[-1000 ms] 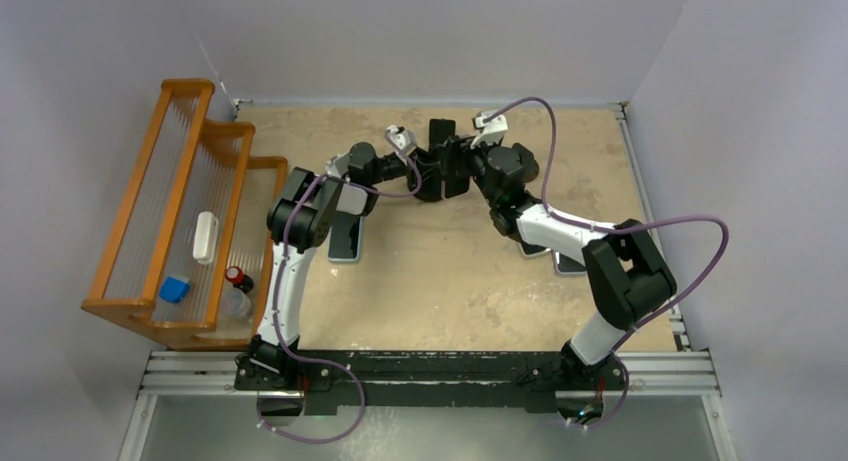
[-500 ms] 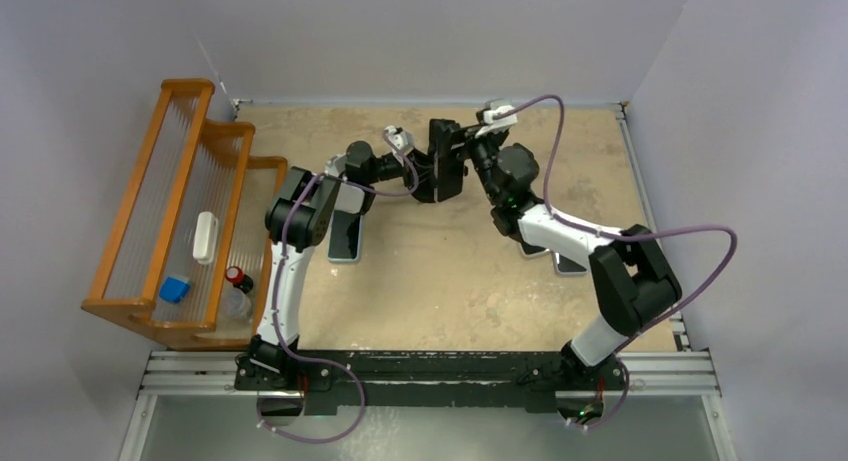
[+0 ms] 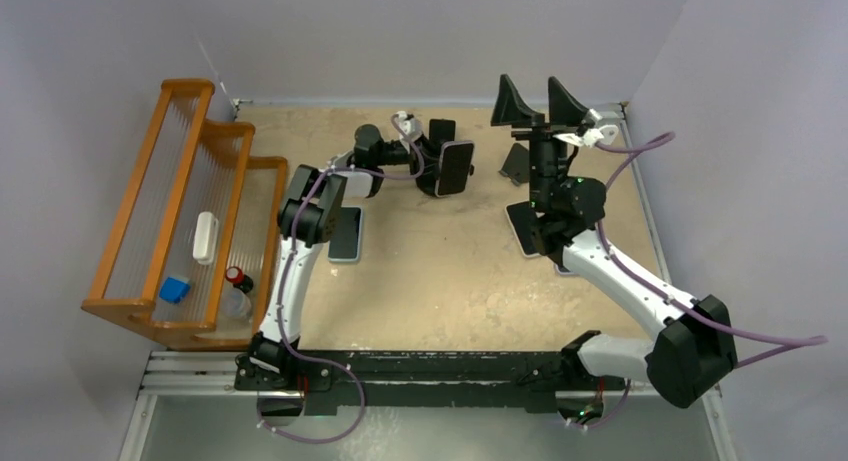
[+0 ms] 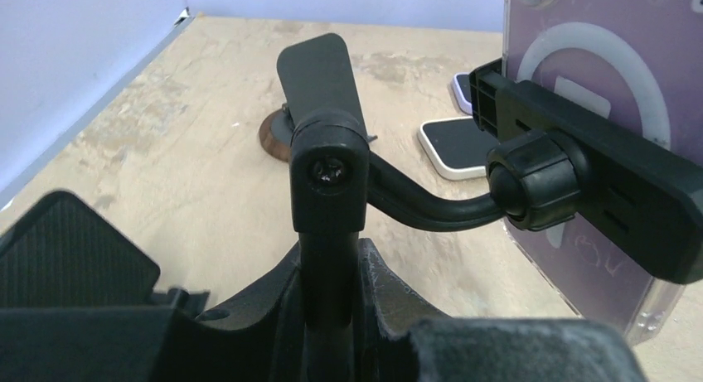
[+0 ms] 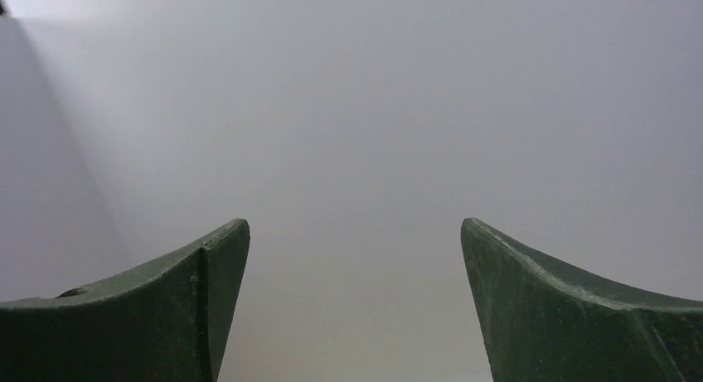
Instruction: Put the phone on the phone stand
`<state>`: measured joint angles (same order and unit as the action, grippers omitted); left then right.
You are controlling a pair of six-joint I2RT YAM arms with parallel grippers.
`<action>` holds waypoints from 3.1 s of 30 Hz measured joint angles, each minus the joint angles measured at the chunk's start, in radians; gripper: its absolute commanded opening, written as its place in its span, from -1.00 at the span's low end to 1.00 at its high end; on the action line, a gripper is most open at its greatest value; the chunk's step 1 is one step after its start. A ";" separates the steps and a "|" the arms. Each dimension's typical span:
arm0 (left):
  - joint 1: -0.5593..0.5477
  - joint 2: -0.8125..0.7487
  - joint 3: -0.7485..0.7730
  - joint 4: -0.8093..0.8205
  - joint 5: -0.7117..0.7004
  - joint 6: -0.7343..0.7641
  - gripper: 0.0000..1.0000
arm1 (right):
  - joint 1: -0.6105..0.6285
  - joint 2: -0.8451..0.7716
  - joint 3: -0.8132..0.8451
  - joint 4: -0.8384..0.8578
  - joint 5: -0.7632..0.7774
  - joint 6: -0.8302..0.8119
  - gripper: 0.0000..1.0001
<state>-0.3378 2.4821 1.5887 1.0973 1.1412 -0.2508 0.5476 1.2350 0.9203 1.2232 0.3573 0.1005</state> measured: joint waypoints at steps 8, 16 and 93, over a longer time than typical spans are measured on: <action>-0.038 0.182 0.304 -0.050 0.064 -0.104 -1.00 | -0.034 -0.017 -0.119 -0.126 0.167 0.050 0.97; -0.103 0.242 0.407 -0.060 0.058 -0.134 -1.00 | -0.125 -0.042 -0.150 -0.201 0.211 0.143 0.97; 0.331 -0.289 0.378 -1.400 -0.344 0.405 0.27 | -0.345 0.399 0.074 -1.319 -0.254 0.108 0.94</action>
<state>-0.0067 2.1933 1.9671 -0.3031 0.7967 0.1543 0.2024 1.6344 0.9943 -0.0956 0.1032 0.2085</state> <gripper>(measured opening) 0.633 0.970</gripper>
